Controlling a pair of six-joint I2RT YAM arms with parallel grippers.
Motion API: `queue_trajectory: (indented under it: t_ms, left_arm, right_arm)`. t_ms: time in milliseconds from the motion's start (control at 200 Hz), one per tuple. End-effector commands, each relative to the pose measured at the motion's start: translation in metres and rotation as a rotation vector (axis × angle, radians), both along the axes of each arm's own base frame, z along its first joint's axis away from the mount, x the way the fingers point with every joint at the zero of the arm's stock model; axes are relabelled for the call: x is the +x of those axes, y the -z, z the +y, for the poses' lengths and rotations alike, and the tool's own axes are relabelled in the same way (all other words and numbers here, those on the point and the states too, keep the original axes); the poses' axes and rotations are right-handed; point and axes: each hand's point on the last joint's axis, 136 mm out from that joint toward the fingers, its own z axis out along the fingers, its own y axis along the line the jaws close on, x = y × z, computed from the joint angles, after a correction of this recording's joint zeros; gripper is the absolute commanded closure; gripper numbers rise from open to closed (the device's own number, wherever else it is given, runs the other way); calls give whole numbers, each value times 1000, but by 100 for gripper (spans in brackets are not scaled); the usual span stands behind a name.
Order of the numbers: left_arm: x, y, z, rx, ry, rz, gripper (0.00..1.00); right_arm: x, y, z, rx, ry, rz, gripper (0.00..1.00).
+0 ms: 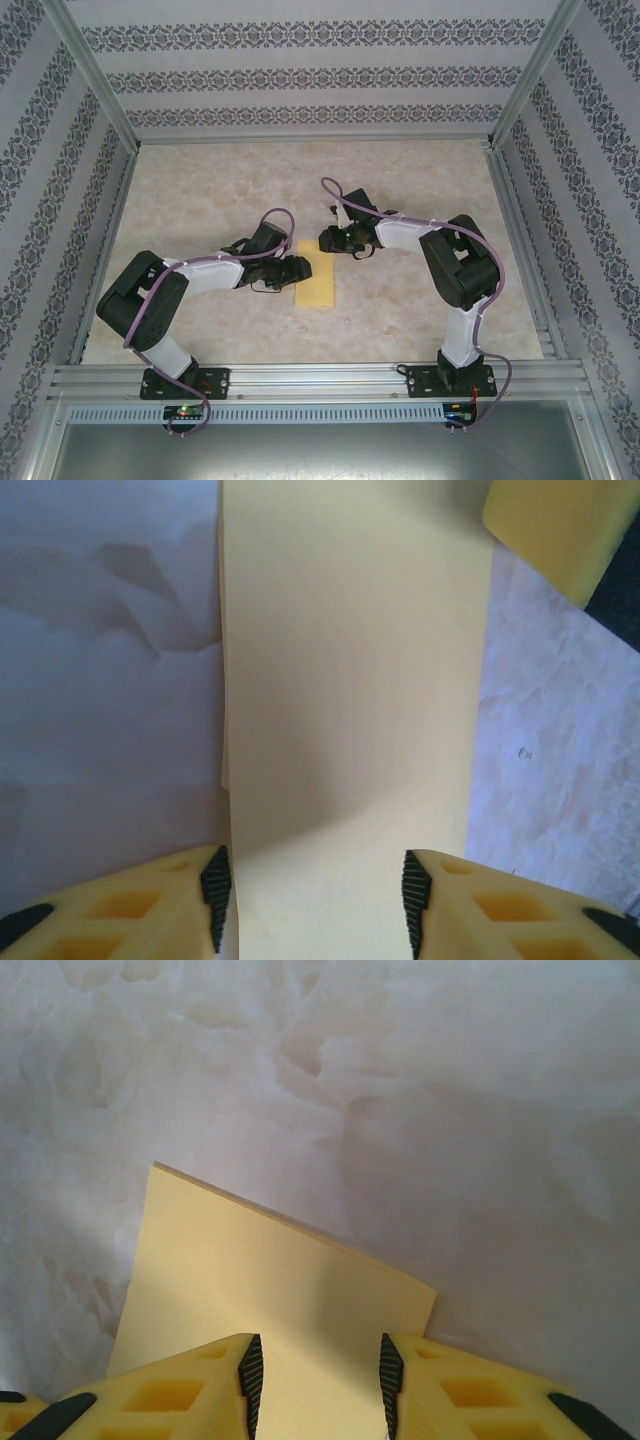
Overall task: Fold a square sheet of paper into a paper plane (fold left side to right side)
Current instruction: Third fold the triangle at the center of the table.
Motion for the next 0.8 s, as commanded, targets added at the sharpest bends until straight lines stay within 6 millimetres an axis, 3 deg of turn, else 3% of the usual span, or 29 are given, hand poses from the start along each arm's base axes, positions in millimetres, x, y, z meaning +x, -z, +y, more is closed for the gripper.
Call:
queue_trajectory:
  t_ms: [0, 290, 510, 644, 794]
  left_arm:
    - [9, -12, -8, -42, 0, -27, 56]
    - [5, -14, 0, -14, -24, -15, 76]
    - [4, -17, -6, -69, -48, 12, 96]
    - [6, -21, -10, -100, -79, 27, 100]
    - [6, -24, -14, -134, -96, 52, 100]
  right_arm:
    - [-3, 5, 4, -27, -26, 1, 62]
    - [4, -8, 1, -38, -18, -61, 55]
    - [4, -65, -7, -12, -31, -275, 41]
    - [-23, -91, -17, 12, -71, -392, 35]
    - [-83, -85, -17, -40, -198, -486, 31]
